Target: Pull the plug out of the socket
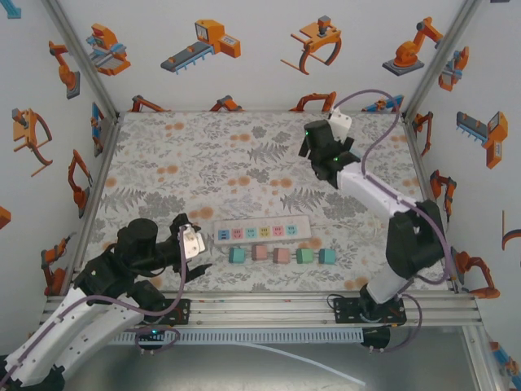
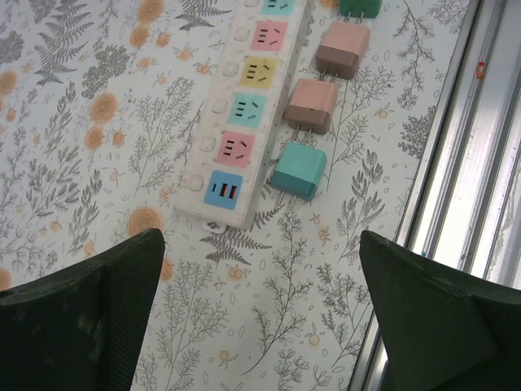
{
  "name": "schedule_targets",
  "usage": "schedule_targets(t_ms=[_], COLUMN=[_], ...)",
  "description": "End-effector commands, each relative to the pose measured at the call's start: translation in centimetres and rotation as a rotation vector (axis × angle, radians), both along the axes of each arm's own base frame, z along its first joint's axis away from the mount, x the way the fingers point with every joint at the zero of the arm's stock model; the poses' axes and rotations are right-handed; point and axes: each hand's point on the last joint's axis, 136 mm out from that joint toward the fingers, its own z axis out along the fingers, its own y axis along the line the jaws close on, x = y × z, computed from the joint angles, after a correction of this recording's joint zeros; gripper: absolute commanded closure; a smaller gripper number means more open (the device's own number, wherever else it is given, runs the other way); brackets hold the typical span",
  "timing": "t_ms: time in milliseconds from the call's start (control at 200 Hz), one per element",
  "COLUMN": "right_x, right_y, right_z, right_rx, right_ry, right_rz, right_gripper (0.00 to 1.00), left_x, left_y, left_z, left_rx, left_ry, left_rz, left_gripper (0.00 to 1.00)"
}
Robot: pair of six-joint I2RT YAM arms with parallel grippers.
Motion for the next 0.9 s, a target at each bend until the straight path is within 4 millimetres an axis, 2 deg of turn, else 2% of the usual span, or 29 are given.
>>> schedule_targets(t_ms=[0, 135, 240, 330, 421, 536, 721, 896], right_x=[1.9, 4.9, 6.6, 7.6, 8.3, 8.8, 9.1, 8.6], right_y=[-1.8, -3.5, -4.4, -4.3, -3.9, -3.5, -0.9, 1.6], right_z=[-2.4, -3.9, -5.1, -7.1, -7.7, -8.6, -10.7, -11.4], right_rx=[-0.065, -0.090, -0.124, -0.138, -0.146, -0.136, -0.069, -0.068], right_ry=[0.126, 0.162, 0.187, 0.236, 0.252, 0.264, 0.313, 0.340], right_rz=[-0.036, -0.103, -0.118, -0.085, -0.056, -0.020, 0.115, 0.251], right_gripper=[0.24, 0.22, 0.20, 0.19, 0.20, 0.31, 0.48, 0.68], left_x=[-0.2, -0.3, -0.6, -0.7, -0.8, -0.9, -0.9, -0.8], left_y=[-0.4, -0.2, 0.0, 0.0, 0.0, -0.1, -0.1, 0.0], left_z=[0.6, 1.0, 1.2, 1.5, 1.7, 1.6, 1.5, 1.4], left_rx=[-0.044, -0.060, -0.078, -0.092, -0.096, -0.099, -0.099, -0.094], left_ry=[-0.004, -0.022, -0.044, -0.061, -0.065, -0.062, -0.056, -0.061], left_rz=[-0.027, -0.024, -0.028, -0.035, -0.037, -0.044, -0.051, -0.042], left_gripper=[0.03, 0.03, 0.03, 0.03, 0.03, 0.03, 0.03, 0.03])
